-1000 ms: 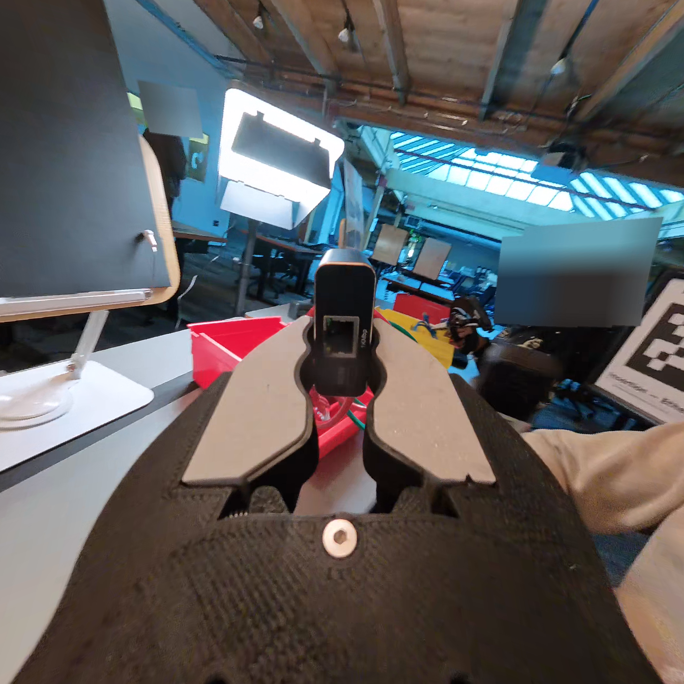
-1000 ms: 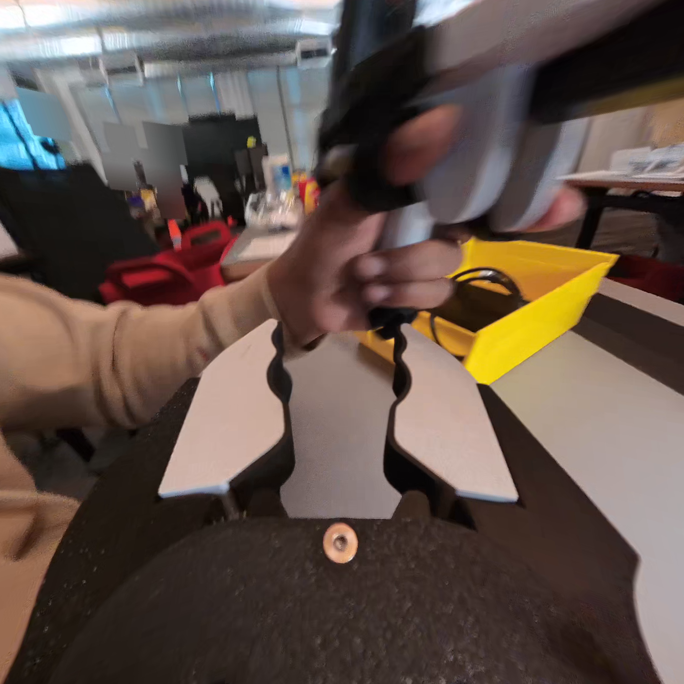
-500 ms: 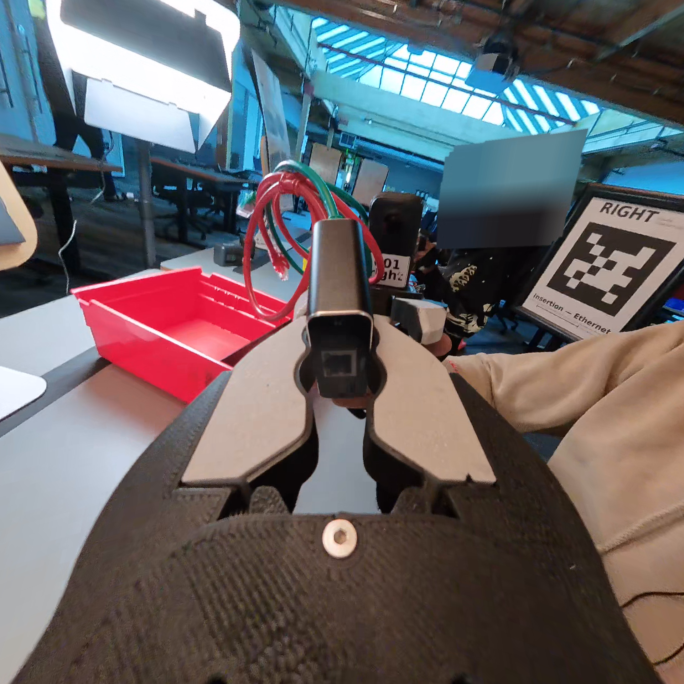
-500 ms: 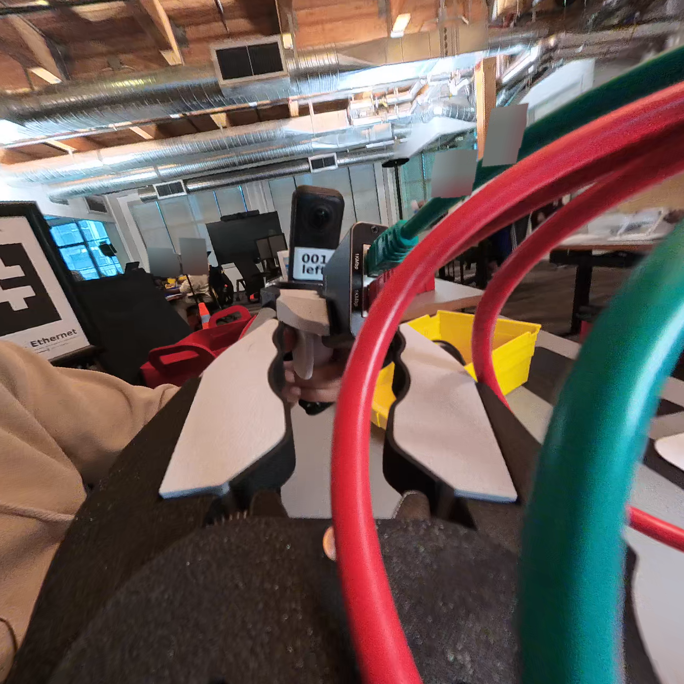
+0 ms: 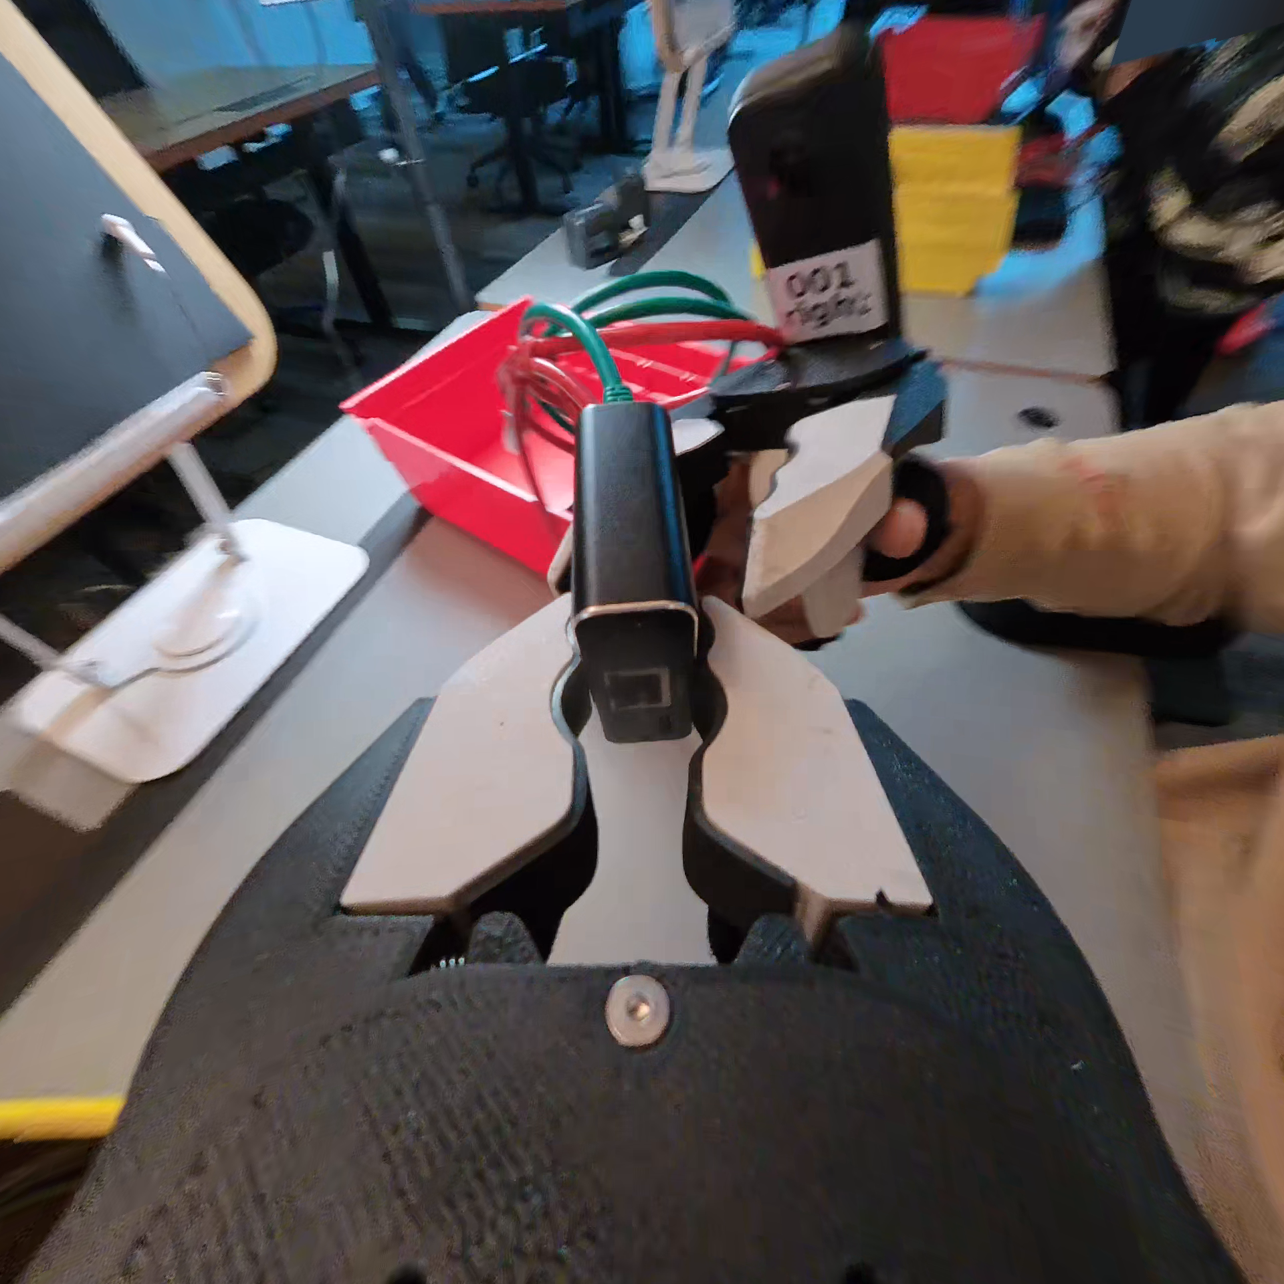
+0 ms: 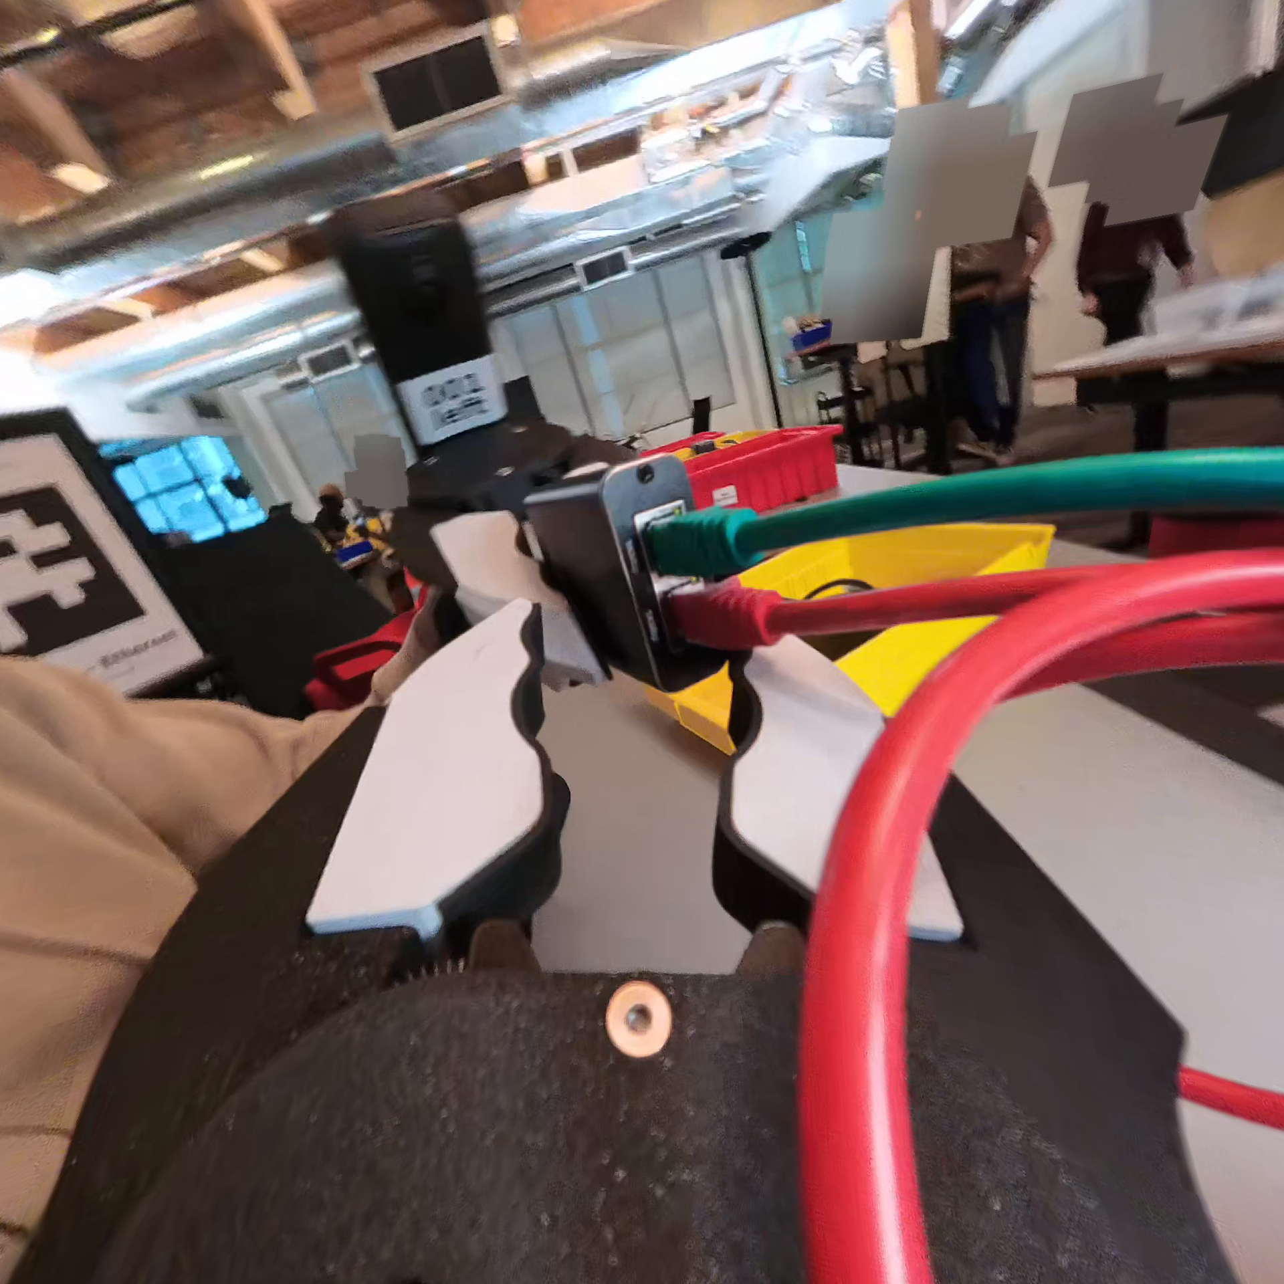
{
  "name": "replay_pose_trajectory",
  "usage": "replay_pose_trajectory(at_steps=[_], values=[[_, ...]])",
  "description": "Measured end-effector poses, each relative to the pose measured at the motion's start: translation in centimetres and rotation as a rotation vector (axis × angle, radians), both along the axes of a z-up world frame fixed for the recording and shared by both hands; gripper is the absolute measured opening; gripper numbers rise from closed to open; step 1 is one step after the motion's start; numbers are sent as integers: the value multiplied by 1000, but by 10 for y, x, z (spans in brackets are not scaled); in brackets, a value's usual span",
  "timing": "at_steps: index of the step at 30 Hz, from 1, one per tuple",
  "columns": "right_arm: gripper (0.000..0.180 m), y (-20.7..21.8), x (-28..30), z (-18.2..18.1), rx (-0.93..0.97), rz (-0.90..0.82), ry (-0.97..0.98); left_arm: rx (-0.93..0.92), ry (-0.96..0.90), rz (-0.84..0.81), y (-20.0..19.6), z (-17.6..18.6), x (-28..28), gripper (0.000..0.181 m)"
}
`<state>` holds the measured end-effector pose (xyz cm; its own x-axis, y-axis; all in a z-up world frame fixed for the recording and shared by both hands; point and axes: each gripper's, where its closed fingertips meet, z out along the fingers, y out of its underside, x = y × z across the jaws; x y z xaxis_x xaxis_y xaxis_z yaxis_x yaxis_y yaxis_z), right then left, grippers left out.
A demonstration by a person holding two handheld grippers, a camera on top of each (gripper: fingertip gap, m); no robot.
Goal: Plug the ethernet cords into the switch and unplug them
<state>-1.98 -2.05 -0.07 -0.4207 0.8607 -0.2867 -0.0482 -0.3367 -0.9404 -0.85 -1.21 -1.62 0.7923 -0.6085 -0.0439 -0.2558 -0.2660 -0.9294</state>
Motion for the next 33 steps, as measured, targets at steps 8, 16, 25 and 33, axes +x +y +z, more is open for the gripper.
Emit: replay_pose_trajectory(at_steps=[8,16,25,33], values=[[52,-8,3,-10,183,20,28,-164,-194,-188,-13,-11,5,27],[35,-2,-3,-16,77,-14,13,-188,-105,-161,-16,-19,2,28],[34,26,16,15,102,-245,175,55,-191,-124,-7,12,-5,28],[37,-5,32,55,354,-317,264,291,-241,-213,-24,50,16,24]])
